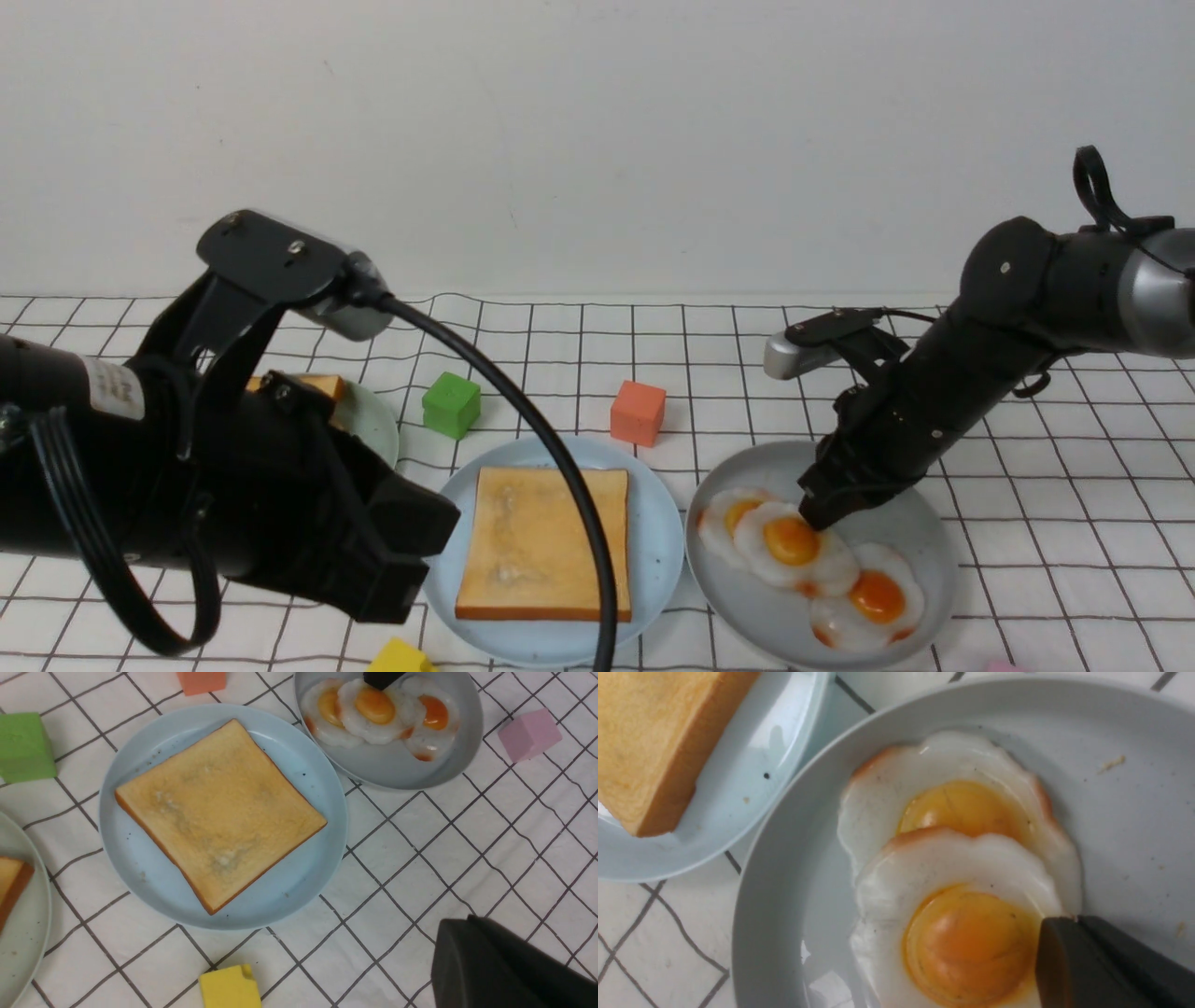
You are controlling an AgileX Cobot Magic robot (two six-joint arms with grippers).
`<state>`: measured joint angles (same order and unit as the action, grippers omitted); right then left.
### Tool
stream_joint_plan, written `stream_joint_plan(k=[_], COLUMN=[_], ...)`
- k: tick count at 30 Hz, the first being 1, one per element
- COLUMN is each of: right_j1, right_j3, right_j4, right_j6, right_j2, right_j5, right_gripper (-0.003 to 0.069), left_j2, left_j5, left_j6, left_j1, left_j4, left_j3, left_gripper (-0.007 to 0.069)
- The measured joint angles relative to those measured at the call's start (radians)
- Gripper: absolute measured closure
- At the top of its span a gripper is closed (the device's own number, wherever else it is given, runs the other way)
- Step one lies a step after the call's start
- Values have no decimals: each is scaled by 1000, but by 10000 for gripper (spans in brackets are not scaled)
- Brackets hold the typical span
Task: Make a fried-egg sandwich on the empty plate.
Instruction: Use the right arm to grab a fried egg, then use the right arm to place the fried egg on the slice of bread in the middle
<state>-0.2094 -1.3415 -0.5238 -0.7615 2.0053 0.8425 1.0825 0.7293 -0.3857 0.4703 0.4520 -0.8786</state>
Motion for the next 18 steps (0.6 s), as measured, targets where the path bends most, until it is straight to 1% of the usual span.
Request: stream_joint_plan(k=[6,7,8,11,14,16,17,18], right_j1=[0,0,0,-1,-29,-69,-74,-104], right_j3=[-45,-54,-60,-85,-119,-149,-153,-178], right_j4=[3,3,4,-12,-26,-34,-35,-41], right_j6=[3,10,13,22,23,23,23,23], right_j2=[-23,-29,-33,-42,-42,-40,-39,-31], right_j5=[37,45,47,56,64,67,67,68], right_gripper=[648,648,648,648,648,648,648,648], left_j2=[-15,-26,-36,-86,-143,-181,-189,-215], left_j5=[21,36,44,99,173,213,221,244], left_j6=[89,125,136,242,357,411,421,451], left_j1=[0,0,0,0,0,0,0,0], left_j4=[-75,-103,-116,-194,-274,-317,-328,-363], left_j3=[0,0,0,0,3,6,7,10], left_gripper=[638,638,638,638,638,638,638,638])
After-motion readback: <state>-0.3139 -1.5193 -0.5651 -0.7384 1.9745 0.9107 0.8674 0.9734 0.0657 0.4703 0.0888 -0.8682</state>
